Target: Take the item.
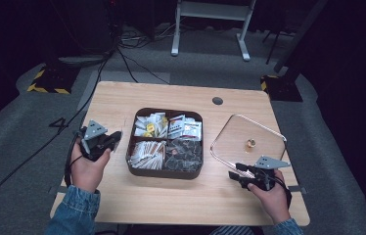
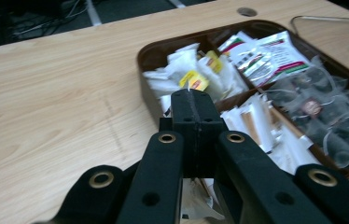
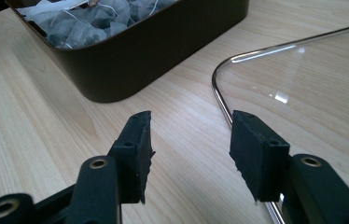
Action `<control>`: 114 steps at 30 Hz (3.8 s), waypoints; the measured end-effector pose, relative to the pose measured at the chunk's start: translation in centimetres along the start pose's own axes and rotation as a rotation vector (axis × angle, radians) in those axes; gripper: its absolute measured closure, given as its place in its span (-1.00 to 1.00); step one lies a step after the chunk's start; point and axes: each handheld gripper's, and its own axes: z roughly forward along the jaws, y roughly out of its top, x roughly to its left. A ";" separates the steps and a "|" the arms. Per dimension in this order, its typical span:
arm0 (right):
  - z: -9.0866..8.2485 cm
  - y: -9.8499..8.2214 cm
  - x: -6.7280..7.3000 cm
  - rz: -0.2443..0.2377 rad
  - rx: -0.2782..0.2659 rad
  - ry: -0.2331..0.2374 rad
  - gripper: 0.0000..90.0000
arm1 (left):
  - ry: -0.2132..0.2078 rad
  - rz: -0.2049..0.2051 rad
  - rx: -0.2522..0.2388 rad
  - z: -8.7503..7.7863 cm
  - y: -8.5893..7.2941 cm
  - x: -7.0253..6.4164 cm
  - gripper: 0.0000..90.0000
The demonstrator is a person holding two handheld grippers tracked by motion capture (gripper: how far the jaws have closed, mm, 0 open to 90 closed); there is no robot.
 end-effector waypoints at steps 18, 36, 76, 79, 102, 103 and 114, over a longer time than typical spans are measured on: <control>2.1 1.4 0.3 -0.023 0.001 0.050 0.09 | 0.118 -0.042 0.173 1.6 -4.6 2.8 1.00; 2.0 1.4 0.0 -0.013 -0.004 0.046 0.08 | 0.129 -0.025 0.308 4.0 -6.4 3.5 1.00; 0.8 5.1 -5.5 0.072 -0.111 -0.189 -0.03 | 0.083 -0.122 0.070 -2.7 -7.1 2.5 -0.27; 0.8 4.9 -6.9 0.101 -0.098 -0.244 -0.04 | 0.092 -0.122 0.073 -3.0 -7.8 2.6 -0.28; 2.9 2.2 -11.4 0.154 0.060 -0.382 0.01 | 0.118 -0.122 0.140 -3.2 -10.7 3.5 -0.35; 2.9 2.1 -11.5 0.153 0.066 -0.381 0.02 | 0.113 -0.125 0.140 -3.1 -10.7 3.5 -0.35; 3.3 1.7 -11.5 0.141 0.095 -0.371 0.30 | 0.107 -0.118 0.154 -2.8 -10.9 3.5 -0.35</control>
